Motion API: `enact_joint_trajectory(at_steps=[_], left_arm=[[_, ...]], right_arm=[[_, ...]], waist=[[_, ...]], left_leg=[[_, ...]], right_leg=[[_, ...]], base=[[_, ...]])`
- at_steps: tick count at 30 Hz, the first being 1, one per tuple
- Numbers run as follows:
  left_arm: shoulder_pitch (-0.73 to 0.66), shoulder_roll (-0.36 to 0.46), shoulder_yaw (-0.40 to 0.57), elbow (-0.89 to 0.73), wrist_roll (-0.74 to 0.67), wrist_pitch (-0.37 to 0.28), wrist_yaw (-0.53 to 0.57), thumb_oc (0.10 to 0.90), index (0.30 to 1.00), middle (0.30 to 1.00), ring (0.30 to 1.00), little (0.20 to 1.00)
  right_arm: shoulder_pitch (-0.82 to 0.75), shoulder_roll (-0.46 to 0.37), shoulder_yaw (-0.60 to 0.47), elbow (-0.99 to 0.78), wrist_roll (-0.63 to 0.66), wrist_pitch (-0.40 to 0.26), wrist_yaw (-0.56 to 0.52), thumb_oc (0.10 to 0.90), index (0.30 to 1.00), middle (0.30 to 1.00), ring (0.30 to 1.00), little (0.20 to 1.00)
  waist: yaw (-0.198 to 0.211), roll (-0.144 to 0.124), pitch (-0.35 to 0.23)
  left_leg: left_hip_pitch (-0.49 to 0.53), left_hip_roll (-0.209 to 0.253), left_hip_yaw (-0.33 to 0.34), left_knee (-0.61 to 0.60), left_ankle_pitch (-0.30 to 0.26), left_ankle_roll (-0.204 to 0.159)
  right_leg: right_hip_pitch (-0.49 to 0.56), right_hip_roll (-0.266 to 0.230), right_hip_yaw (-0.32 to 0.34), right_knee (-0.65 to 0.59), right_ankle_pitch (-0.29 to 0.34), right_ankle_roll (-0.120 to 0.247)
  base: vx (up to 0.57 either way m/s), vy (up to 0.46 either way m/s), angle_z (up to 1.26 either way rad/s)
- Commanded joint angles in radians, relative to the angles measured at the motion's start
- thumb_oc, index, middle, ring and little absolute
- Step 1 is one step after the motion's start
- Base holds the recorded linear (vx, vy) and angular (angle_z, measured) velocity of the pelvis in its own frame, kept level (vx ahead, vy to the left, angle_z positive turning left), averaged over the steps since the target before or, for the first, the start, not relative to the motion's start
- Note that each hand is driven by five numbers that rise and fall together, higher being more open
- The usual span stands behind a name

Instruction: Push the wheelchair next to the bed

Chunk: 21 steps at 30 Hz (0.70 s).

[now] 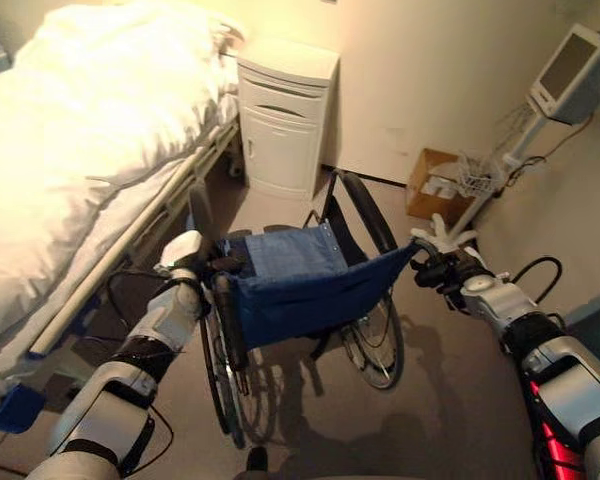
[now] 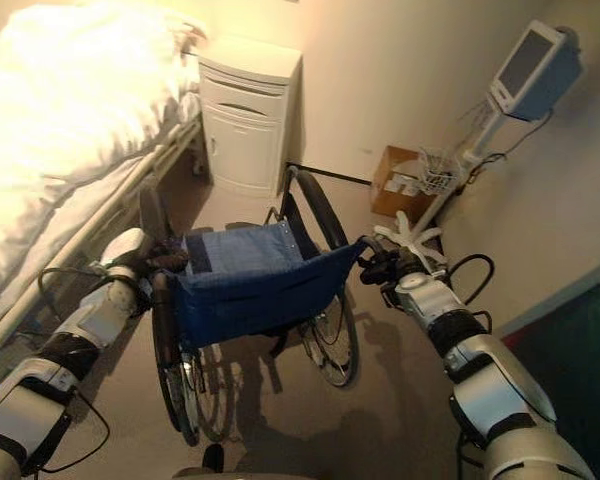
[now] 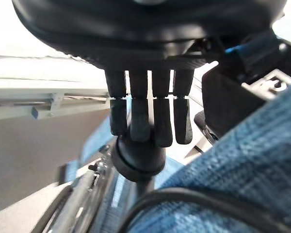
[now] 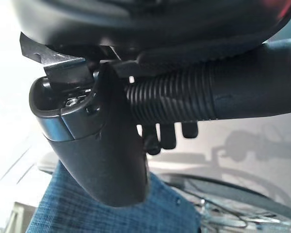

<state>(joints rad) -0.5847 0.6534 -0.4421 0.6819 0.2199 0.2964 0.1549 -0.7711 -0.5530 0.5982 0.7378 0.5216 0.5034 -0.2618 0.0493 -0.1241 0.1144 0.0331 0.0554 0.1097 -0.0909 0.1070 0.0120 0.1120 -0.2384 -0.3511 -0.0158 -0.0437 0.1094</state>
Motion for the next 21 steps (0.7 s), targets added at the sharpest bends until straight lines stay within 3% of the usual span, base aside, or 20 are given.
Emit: enact_joint_trajectory(at_steps=[1, 4, 5, 6, 7, 8, 9, 14, 21], left_arm=[[0.063, -0.113, -0.025, 0.085, 0.009, -0.019, 0.001, 0.400, 0.300, 0.300, 0.300, 0.300], [0.078, -0.112, -0.010, 0.092, 0.013, -0.034, 0.008, 0.400, 0.300, 0.300, 0.300, 0.300], [0.080, -0.110, -0.006, 0.094, 0.013, -0.038, 0.008, 0.400, 0.300, 0.300, 0.300, 0.300], [0.084, -0.108, 0.003, 0.095, 0.022, -0.038, 0.003, 0.400, 0.300, 0.300, 0.300, 0.300], [0.085, -0.104, 0.002, 0.093, 0.021, -0.038, 0.001, 0.435, 0.352, 0.352, 0.352, 0.352], [0.085, -0.099, 0.002, 0.088, 0.022, -0.032, -0.005, 0.759, 0.839, 0.839, 0.839, 0.839], [0.086, -0.089, 0.005, 0.080, 0.021, -0.031, -0.014, 0.800, 0.900, 0.900, 0.900, 0.900], [0.094, -0.065, 0.031, 0.048, 0.015, -0.039, -0.008, 0.800, 0.900, 0.900, 0.900, 0.900], [0.083, -0.032, 0.041, 0.032, 0.025, -0.050, -0.018, 0.800, 0.900, 0.900, 0.900, 0.900]], right_arm=[[0.110, 0.310, -0.256, 0.065, 0.455, -0.208, 0.070, 0.400, 0.300, 0.300, 0.300, 0.300], [0.094, 0.309, -0.252, 0.073, 0.411, -0.197, 0.090, 0.400, 0.300, 0.300, 0.300, 0.300], [0.087, 0.307, -0.247, 0.073, 0.389, -0.186, 0.097, 0.800, 0.900, 0.900, 0.900, 0.900], [0.072, 0.298, -0.235, 0.070, 0.330, -0.167, 0.128, 0.800, 0.900, 0.900, 0.900, 0.900], [0.065, 0.290, -0.227, 0.065, 0.318, -0.159, 0.136, 0.800, 0.900, 0.900, 0.900, 0.900], [0.051, 0.277, -0.213, 0.052, 0.275, -0.138, 0.166, 0.800, 0.900, 0.900, 0.900, 0.900], [0.034, 0.258, -0.198, 0.039, 0.249, -0.125, 0.191, 0.800, 0.900, 0.900, 0.900, 0.900], [-0.057, 0.160, -0.160, -0.006, 0.159, -0.070, 0.257, 0.800, 0.900, 0.900, 0.900, 0.900], [-0.150, 0.083, -0.150, 0.007, 0.185, -0.018, 0.279, 0.800, 0.900, 0.900, 0.900, 0.900]], waist=[[0.094, 0.157, 0.031], [0.100, 0.162, 0.022], [0.101, 0.162, 0.019], [0.105, 0.161, 0.016], [0.106, 0.160, 0.017], [0.109, 0.157, 0.012], [0.112, 0.154, 0.012], [0.125, 0.134, 0.008], [0.137, 0.114, 0.000]], left_leg=[[0.007, -0.029, 0.059, 0.041, -0.081, -0.012], [0.013, -0.030, 0.067, 0.047, -0.088, -0.007], [0.013, -0.030, 0.067, 0.049, -0.090, -0.007], [0.015, -0.029, 0.066, 0.051, -0.090, -0.008], [0.019, -0.029, 0.064, 0.052, -0.093, -0.009], [0.013, -0.028, 0.061, 0.054, -0.092, -0.008], [0.017, -0.026, 0.057, 0.054, -0.093, -0.009], [0.024, -0.019, 0.042, 0.058, -0.100, -0.014], [0.035, -0.015, 0.033, 0.060, -0.109, -0.014]], right_leg=[[-0.059, -0.014, -0.048, 0.090, 0.089, 0.030], [-0.055, -0.015, -0.049, 0.097, 0.084, 0.023], [-0.054, -0.014, -0.047, 0.098, 0.080, 0.022], [-0.048, -0.012, -0.046, 0.097, 0.076, 0.021], [-0.044, -0.012, -0.046, 0.099, 0.070, 0.022], [-0.045, -0.010, -0.047, 0.095, 0.072, 0.020], [-0.041, -0.008, -0.047, 0.095, 0.069, 0.021], [-0.030, 0.002, -0.053, 0.098, 0.054, 0.020], [-0.017, 0.007, -0.061, 0.103, 0.045, 0.021]], base=[[-0.01, 0.011, -0.33], [0.01, 0.004, -0.22], [0.03, -0.021, 0.04], [0.03, -0.031, 0.02], [0.02, -0.045, 0.04], [0.02, -0.051, 0.02], [0.02, -0.057, 0.01], [0.01, -0.085, -0.07], [0.01, -0.057, 0.05]])
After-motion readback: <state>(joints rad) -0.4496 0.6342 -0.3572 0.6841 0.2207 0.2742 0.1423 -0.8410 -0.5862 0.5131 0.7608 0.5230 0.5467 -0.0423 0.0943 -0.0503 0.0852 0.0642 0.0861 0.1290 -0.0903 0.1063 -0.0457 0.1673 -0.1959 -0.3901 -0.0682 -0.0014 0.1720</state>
